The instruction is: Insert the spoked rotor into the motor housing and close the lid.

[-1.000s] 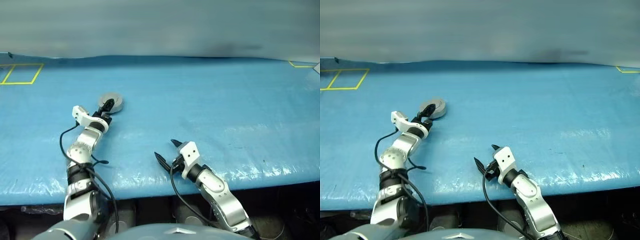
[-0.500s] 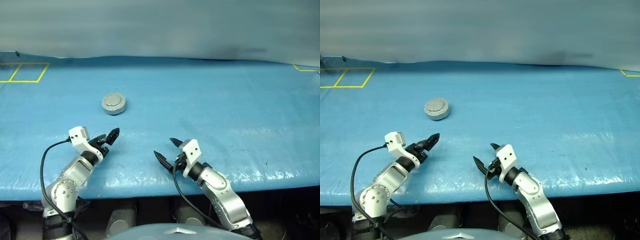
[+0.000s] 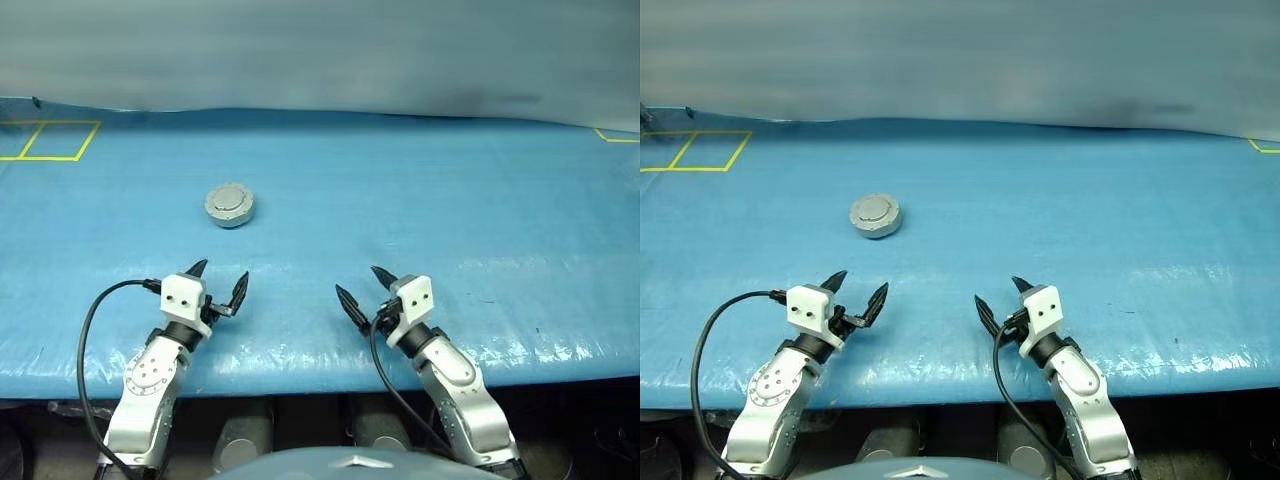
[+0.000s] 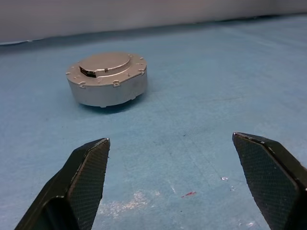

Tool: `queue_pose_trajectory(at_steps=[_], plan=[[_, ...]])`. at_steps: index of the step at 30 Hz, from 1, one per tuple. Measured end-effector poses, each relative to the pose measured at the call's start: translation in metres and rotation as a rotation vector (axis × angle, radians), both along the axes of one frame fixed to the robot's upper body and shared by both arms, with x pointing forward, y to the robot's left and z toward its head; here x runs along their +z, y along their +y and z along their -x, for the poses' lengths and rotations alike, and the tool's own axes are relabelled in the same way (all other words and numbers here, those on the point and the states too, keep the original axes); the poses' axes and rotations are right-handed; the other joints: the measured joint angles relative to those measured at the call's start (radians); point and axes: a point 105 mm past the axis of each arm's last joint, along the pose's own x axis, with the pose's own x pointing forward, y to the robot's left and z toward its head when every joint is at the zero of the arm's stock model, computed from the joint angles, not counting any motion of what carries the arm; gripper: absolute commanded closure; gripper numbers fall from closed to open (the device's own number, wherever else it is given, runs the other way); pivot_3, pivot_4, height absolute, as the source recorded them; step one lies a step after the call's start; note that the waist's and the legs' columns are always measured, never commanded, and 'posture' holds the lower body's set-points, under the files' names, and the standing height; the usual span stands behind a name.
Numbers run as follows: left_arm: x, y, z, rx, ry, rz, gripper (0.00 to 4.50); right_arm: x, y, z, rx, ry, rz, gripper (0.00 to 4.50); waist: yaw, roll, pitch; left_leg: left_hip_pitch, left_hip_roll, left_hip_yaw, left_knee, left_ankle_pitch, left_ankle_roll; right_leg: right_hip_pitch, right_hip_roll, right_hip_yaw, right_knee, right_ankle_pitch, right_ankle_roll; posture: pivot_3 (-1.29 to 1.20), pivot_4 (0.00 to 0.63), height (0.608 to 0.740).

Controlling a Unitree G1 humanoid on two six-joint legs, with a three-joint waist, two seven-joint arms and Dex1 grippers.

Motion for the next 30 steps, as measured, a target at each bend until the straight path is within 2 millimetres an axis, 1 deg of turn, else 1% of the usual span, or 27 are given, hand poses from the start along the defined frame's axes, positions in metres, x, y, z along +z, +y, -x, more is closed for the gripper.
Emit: queue_pose_trajectory(at_steps=[3, 7, 11, 16, 23, 30], plan=[[-0.007, 0.000, 0.002, 0.010, 0.011, 0.009, 0.03, -0.001, 0.000, 0.000, -0.018, -0.004, 0.001, 0.00, 0.000, 0.000, 0.000, 0.000, 0.000, 0.000, 0.001, 0.000, 0.000, 0.000, 0.000, -0.001, 0.000, 0.000, 0.000, 0.00, 0.150, 0.740], [0.000, -0.001, -0.003, 0.023, -0.028, 0.024, 0.03, 0.000, 0.004, -0.001, -0.010, -0.005, -0.006, 0.00, 0.000, 0.000, 0.000, 0.000, 0.001, -0.001, 0.001, 0.000, 0.000, 0.001, 0.000, -0.001, 0.001, 0.000, 0.000, 0.00, 0.150, 0.740], [0.008, 0.002, -0.008, 0.045, -0.061, 0.041, 0.03, 0.004, 0.005, -0.005, -0.010, -0.022, -0.015, 0.00, 0.000, 0.000, 0.000, 0.000, 0.000, -0.001, 0.001, 0.000, 0.000, 0.001, 0.000, -0.002, 0.001, 0.000, 0.000, 0.00, 0.150, 0.740], [0.009, 0.005, -0.008, 0.054, -0.064, 0.042, 0.03, 0.009, 0.004, -0.009, -0.021, -0.041, -0.031, 0.00, 0.000, 0.000, 0.000, 0.000, 0.000, -0.001, 0.001, 0.000, 0.000, 0.001, 0.000, -0.002, 0.001, 0.000, 0.000, 0.00, 0.150, 0.740], [0.009, 0.005, -0.008, 0.062, -0.067, 0.059, 0.03, 0.003, 0.003, -0.010, -0.038, -0.022, -0.048, 0.00, 0.000, 0.000, 0.000, 0.000, 0.000, -0.001, 0.001, 0.000, 0.000, 0.001, 0.000, -0.002, 0.001, 0.000, 0.000, 0.00, 0.150, 0.740], [0.011, 0.003, -0.009, 0.051, -0.073, 0.066, 0.03, 0.005, 0.001, -0.011, -0.061, -0.039, -0.039, 0.00, 0.000, 0.000, 0.000, 0.000, 0.000, -0.001, 0.001, 0.000, 0.000, 0.001, 0.000, -0.002, 0.001, 0.000, 0.000, 0.00, 0.150, 0.740]])
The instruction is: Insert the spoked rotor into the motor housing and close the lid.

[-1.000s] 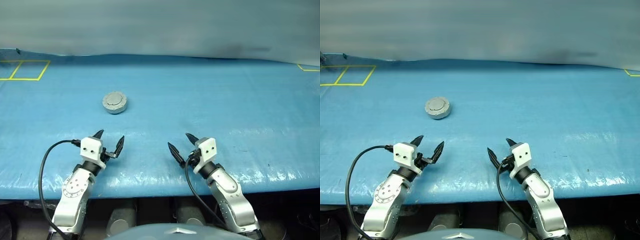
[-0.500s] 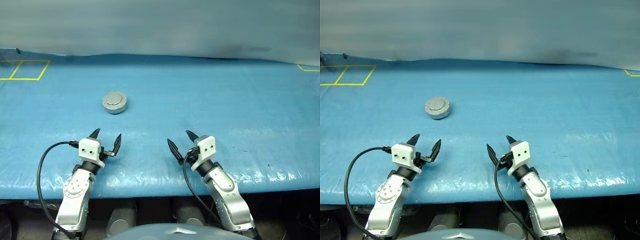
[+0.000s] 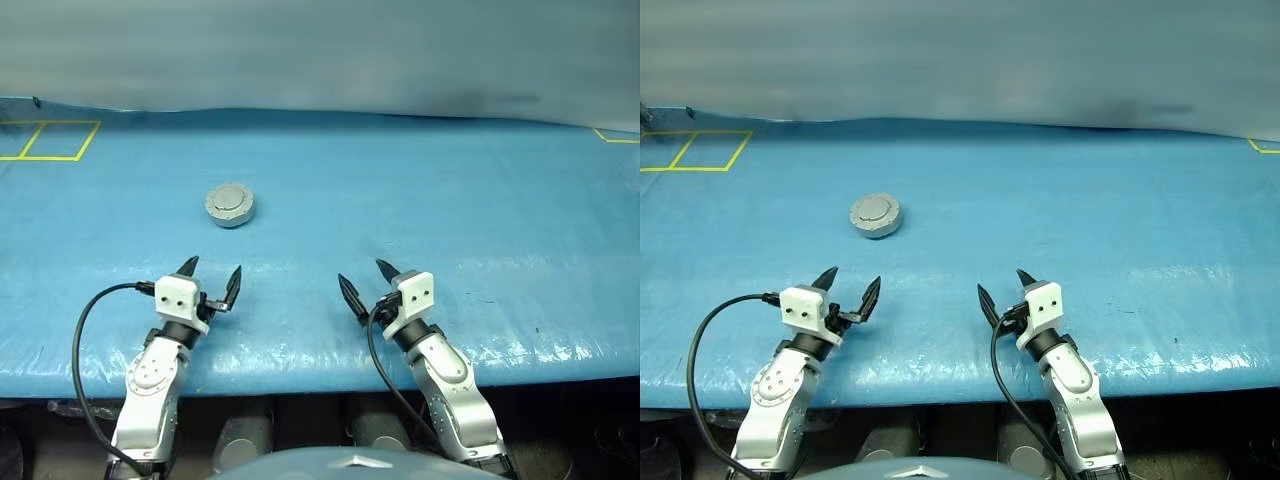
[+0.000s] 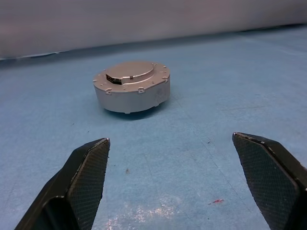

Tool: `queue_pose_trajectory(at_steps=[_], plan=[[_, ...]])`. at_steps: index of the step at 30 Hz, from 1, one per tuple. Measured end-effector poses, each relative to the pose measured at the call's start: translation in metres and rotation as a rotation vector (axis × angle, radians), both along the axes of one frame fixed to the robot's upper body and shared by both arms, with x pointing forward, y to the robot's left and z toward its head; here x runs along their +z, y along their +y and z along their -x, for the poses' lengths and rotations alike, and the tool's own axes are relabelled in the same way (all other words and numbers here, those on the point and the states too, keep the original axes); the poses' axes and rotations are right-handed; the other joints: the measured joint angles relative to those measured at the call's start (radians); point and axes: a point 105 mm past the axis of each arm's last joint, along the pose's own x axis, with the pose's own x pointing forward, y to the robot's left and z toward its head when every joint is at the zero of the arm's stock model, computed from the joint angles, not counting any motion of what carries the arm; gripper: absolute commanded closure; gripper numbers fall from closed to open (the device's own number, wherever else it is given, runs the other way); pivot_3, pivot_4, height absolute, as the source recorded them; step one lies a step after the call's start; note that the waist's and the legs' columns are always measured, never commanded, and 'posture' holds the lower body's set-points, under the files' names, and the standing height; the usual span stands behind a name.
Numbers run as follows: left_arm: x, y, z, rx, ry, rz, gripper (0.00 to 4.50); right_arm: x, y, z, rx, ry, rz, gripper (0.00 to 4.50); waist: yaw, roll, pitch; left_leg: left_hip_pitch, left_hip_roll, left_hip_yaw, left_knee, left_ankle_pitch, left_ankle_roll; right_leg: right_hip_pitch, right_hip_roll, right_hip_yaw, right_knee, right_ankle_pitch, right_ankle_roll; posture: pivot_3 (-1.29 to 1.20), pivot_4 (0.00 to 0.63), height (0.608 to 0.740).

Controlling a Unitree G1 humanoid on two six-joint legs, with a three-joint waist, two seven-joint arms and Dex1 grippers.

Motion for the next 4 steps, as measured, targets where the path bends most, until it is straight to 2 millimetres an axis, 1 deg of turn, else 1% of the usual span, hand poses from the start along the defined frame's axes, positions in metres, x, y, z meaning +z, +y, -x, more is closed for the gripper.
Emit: queue_pose_trajectory(at_steps=[4], plan=[[0.0003, -0.0013, 0.0000, -0.011, -0.001, 0.003, 0.03, -0.0011, -0.0006, 0.0000, 0.000, 0.003, 0.006, 0.00, 0.000, 0.000, 0.000, 0.000, 0.000, 0.000, 0.000, 0.000, 0.000, 0.000, 0.000, 0.000, 0.000, 0.000, 0.000, 0.00, 0.150, 0.740]])
